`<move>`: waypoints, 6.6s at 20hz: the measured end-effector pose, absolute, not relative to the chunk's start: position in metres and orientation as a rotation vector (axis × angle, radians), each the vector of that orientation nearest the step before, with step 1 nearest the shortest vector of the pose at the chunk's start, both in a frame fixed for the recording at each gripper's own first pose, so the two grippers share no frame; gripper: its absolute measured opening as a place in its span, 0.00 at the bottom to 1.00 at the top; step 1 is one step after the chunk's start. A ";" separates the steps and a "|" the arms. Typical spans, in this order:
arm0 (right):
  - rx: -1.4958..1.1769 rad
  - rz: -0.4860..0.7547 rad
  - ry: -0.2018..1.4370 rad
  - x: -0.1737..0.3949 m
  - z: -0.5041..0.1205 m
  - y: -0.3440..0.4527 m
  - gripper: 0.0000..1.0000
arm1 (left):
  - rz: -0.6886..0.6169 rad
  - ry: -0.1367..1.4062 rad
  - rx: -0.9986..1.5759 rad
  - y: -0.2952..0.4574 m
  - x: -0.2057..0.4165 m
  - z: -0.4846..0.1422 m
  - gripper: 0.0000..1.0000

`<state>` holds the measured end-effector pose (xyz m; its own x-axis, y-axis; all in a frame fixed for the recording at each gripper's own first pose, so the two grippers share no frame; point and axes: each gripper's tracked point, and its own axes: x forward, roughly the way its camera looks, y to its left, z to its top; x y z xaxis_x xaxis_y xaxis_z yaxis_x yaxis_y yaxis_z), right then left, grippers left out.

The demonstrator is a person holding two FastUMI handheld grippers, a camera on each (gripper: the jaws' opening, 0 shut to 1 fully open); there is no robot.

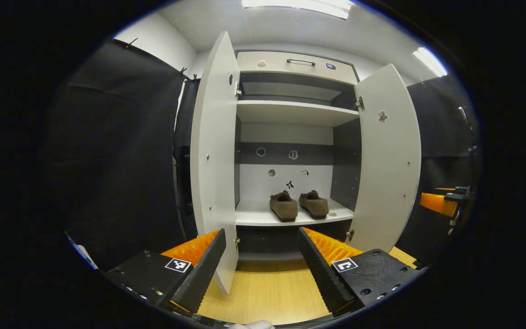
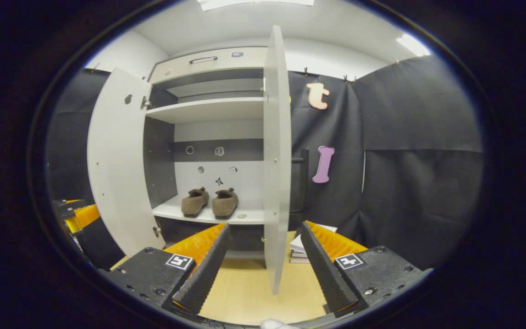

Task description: Grab one shoe with the right hand and put it into the shoe cabinet, grab the other shoe with the left hand and put it into the shoe cabinet; then close the right door with the right hand and the left door with the left hand.

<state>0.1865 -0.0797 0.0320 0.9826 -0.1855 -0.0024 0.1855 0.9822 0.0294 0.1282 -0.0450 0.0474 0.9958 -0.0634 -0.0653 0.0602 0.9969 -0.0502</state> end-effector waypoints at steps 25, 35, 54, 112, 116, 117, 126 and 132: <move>0.011 -0.143 -0.028 0.265 0.074 -0.151 0.92 | 0.053 0.119 -0.052 -0.044 0.126 0.036 0.92; -0.013 0.075 -0.027 0.298 0.074 -0.040 0.87 | 0.077 0.119 -0.052 -0.036 0.110 0.040 0.95; 0.044 0.000 0.064 0.198 0.016 0.018 0.99 | 0.162 0.122 -0.008 0.103 0.140 0.038 0.96; 0.095 -0.059 0.037 0.141 0.010 -0.015 0.98 | -0.033 0.010 0.035 -0.033 0.137 0.100 0.96; 0.093 -0.062 0.016 0.138 0.016 0.000 0.98 | -0.064 0.011 0.039 -0.035 0.105 0.092 0.96; 0.088 -0.063 0.012 0.138 0.016 0.004 0.98 | -0.075 0.014 0.032 -0.036 0.096 0.089 0.96; 0.063 -0.091 0.016 0.129 0.001 0.026 0.98 | -0.049 0.053 -0.006 -0.007 0.060 0.065 0.96; 0.054 -0.112 0.003 0.129 0.007 0.022 0.98 | -0.048 0.055 -0.019 -0.001 0.062 0.068 0.96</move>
<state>0.1288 0.0217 0.0066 0.9937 -0.1118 -0.0058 0.1119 0.9923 0.0534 0.0620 -0.0014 0.0683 0.9974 -0.0480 -0.0543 0.0470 0.9987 -0.0200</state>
